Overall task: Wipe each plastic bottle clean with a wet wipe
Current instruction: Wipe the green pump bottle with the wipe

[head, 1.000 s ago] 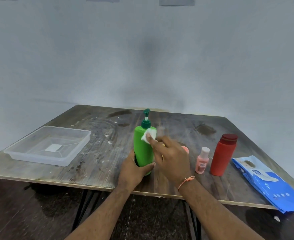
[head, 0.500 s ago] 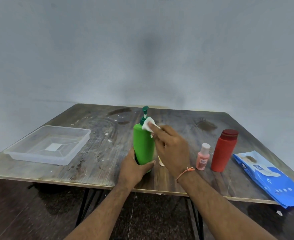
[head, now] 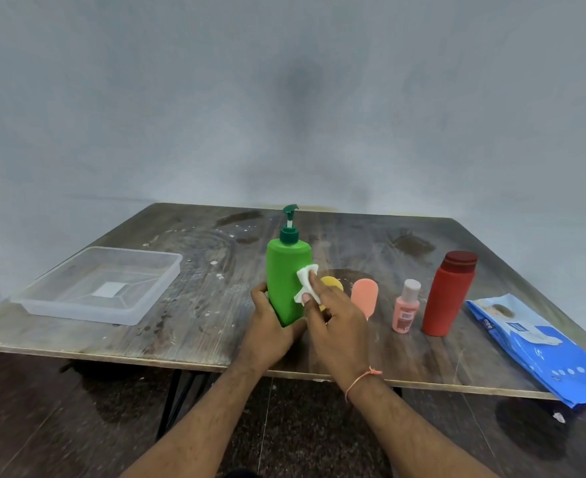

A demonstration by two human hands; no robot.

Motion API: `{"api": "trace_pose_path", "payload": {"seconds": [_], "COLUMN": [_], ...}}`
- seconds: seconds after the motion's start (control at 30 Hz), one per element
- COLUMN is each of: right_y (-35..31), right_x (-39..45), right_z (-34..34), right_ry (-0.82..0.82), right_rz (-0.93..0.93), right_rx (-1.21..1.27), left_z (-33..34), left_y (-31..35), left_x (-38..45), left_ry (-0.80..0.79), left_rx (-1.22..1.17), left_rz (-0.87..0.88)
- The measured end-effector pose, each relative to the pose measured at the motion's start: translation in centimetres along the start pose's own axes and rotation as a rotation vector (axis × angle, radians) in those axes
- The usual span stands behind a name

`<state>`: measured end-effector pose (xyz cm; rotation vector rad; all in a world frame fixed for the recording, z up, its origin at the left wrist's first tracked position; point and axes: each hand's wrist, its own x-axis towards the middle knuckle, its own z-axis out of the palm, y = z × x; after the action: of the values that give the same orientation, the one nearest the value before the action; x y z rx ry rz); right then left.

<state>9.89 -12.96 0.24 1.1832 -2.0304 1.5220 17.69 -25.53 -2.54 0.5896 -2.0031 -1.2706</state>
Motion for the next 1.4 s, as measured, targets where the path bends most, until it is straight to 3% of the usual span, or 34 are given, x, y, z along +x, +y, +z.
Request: {"api": "trace_pose_path", "payload": {"seconds": [0.1, 0.3, 0.47, 0.53, 0.63, 0.87, 1.0, 1.17, 1.4], "right_y": [-0.6, -0.5, 1.1, 1.5, 1.3, -0.4, -0.1, 1.6, 1.8], "right_x": [2.0, 2.1, -0.9, -1.6, -1.3, 0.4, -0.7, -2.2, -2.3], "right_z": [0.2, -0.1, 0.4, 0.8, 0.9, 0.7, 1.3, 2.0, 2.4], "right_ry": [-0.015, -0.211, -0.396, -0.432, -0.422, -0.215, -0.230, -0.351, -0.416], "right_rz": [0.078, 0.190, 0.225, 0.202, 0.190, 0.096, 0.094, 0.090, 0.051], "right_rx": [0.099, 0.106, -0.025, -0.110, -0.127, 0.108, 0.098, -0.104, -0.201], "left_z": [-0.1, -0.4, -0.9, -0.8, -0.8, -0.9, -0.9, -1.0, -1.0], "left_y": [-0.1, -0.4, 0.3, 0.4, 0.2, -0.6, -0.1, 0.0, 0.2], "left_x": [0.1, 0.3, 0.3, 0.3, 0.0, 0.1, 0.0, -0.1, -0.2], "left_ry": [-0.038, -0.089, -0.027, 0.022, 0.018, 0.015, 0.025, 0.044, 0.085], "left_rx": [-0.006, -0.019, -0.397, -0.442, -0.300, -0.125, -0.073, -0.072, -0.170], "left_rz": [0.009, 0.012, -0.063, -0.052, 0.025, 0.068, 0.129, 0.132, 0.003]}}
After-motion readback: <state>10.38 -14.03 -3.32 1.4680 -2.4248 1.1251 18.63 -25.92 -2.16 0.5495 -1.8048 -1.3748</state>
